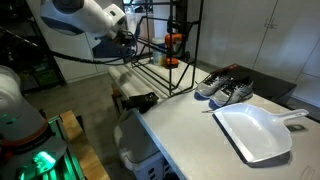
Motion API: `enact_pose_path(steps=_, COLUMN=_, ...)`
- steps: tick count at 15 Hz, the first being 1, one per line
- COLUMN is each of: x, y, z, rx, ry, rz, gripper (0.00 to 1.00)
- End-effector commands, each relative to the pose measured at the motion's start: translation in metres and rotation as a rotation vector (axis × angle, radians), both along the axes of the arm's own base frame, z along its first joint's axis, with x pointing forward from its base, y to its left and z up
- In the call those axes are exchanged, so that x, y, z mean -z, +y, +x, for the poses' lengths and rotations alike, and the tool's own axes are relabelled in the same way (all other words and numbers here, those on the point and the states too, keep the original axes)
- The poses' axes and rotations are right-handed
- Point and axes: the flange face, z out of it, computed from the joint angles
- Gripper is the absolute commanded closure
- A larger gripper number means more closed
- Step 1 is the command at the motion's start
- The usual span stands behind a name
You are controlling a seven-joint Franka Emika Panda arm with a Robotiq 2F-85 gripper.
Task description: Pick up the blue brush and use it to brush the second rail of the rack and then place it to the right side of the shoe rack when done brushing
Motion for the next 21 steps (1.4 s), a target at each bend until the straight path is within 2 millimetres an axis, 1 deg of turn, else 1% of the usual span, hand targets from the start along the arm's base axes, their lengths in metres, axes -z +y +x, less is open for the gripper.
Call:
enact_pose_path(steps=1, x=0.006, y=0.008, z=0.015, rx=0.027, ry=0.031, rz=0.022, gripper=0.93)
enact_pose_path(steps=3, x=0.008, y=0.01, z=0.02, rx=0.04, ry=0.037, rz=0.031, gripper=0.93)
enact_pose_path(steps=5, x=0.011, y=0.008, z=0.023, rx=0.099, ry=0.049, rz=0.035, gripper=0.93)
enact_pose_path(steps=10, x=0.02, y=-0.008, z=0.011, rx=0.262, ry=0.088, rz=0.083, gripper=0.93)
enact_pose_path(steps=14, x=0.027, y=-0.027, z=-0.005, rx=0.403, ry=0.08, rz=0.166, gripper=0.93)
enact_pose_path(steps=15, x=0.028, y=-0.033, z=-0.007, rx=0.435, ry=0.078, rz=0.188, gripper=0.93)
enact_pose_path(steps=16, x=0.028, y=-0.042, z=-0.003, rx=0.466, ry=0.078, rz=0.212, gripper=0.93)
enact_pose_path(steps=21, x=0.035, y=-0.071, z=-0.019, rx=0.631, ry=0.056, rz=0.315, gripper=0.93)
